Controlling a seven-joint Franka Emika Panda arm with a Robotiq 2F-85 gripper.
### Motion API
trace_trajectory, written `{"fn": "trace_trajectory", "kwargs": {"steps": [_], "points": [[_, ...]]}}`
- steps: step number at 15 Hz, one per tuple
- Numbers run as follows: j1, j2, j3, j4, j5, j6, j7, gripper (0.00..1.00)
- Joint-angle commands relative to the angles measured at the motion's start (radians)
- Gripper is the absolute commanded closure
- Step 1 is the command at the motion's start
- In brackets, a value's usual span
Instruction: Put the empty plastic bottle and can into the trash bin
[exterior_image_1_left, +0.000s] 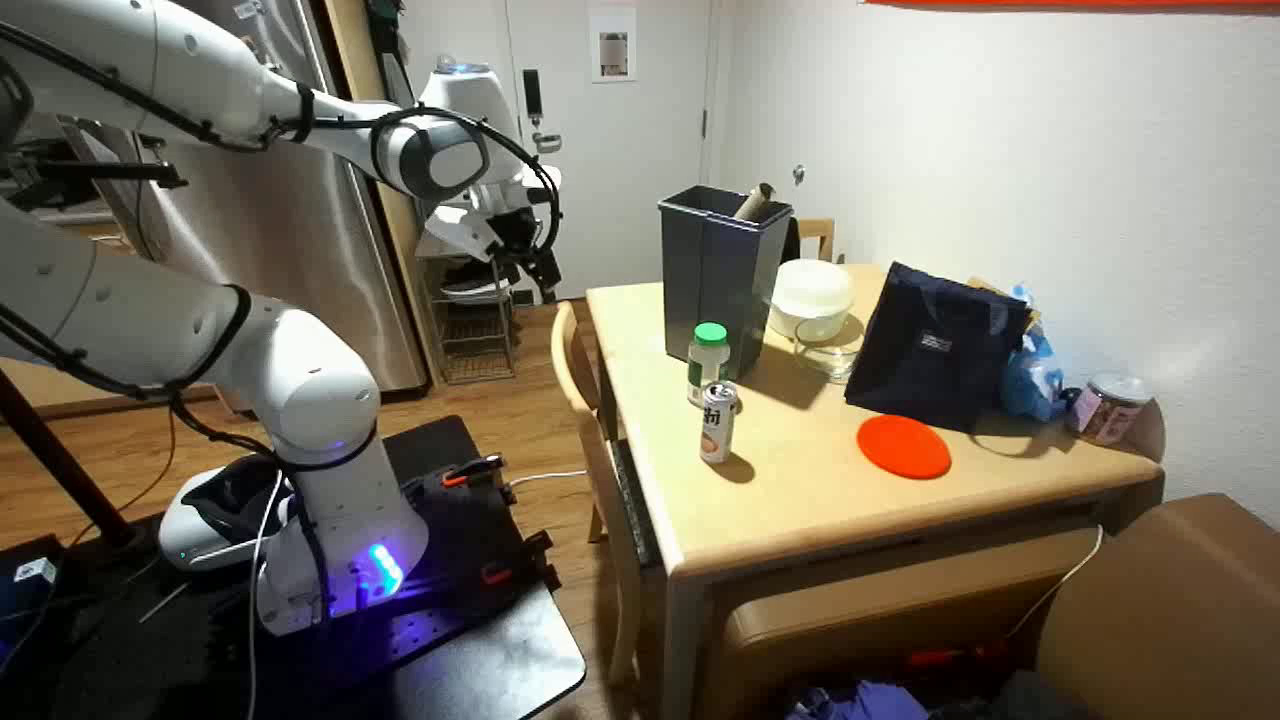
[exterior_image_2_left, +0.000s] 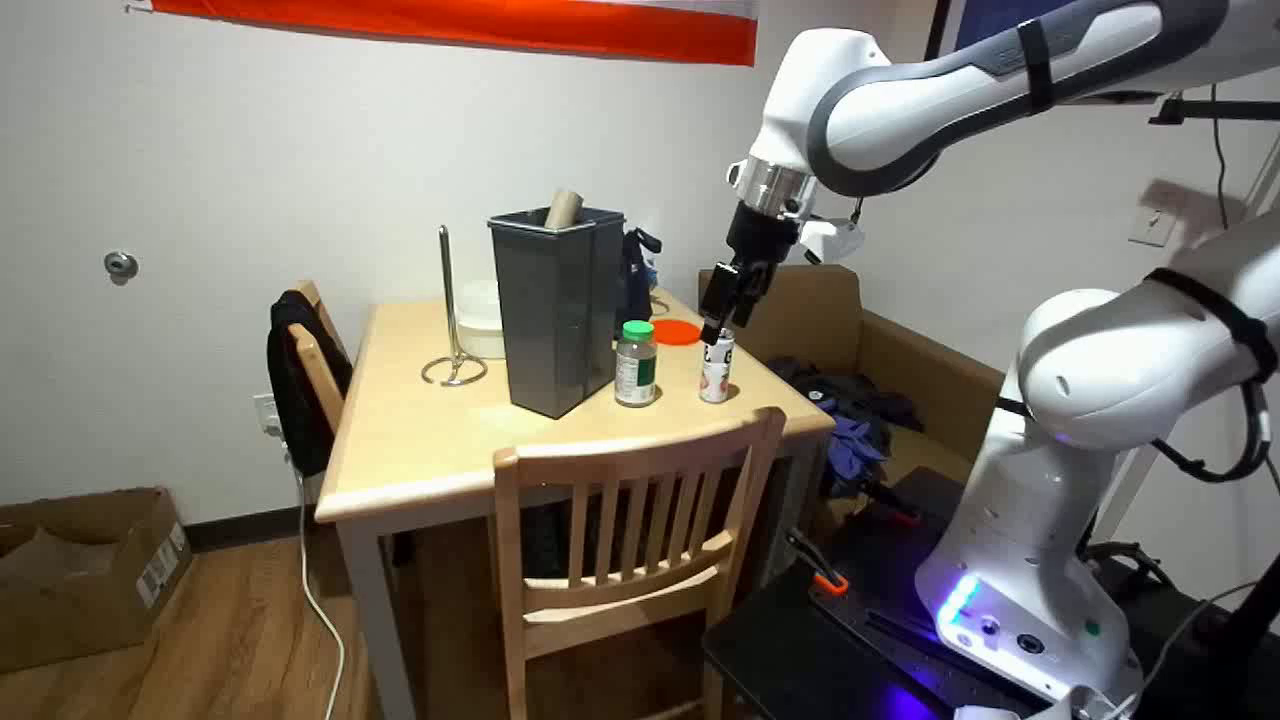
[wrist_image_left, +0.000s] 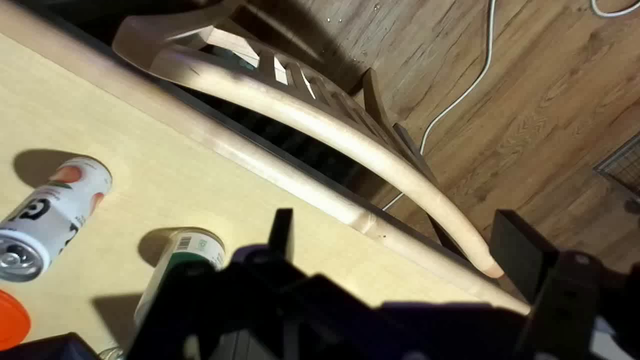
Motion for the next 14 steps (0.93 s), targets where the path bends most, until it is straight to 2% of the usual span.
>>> {"fn": "trace_trajectory", "kwargs": {"steps": [1, 8, 14], "points": [[-0.001, 0.001, 0.000, 0.002, 0.000, -0.004, 0.000, 0.00], [-0.069, 0.129, 0.012, 0.069, -0.071, 0.015, 0.023, 0.00], [-0.151, 0.316, -0.027, 0.185, -0.136, 0.076, 0.010, 0.00]]}}
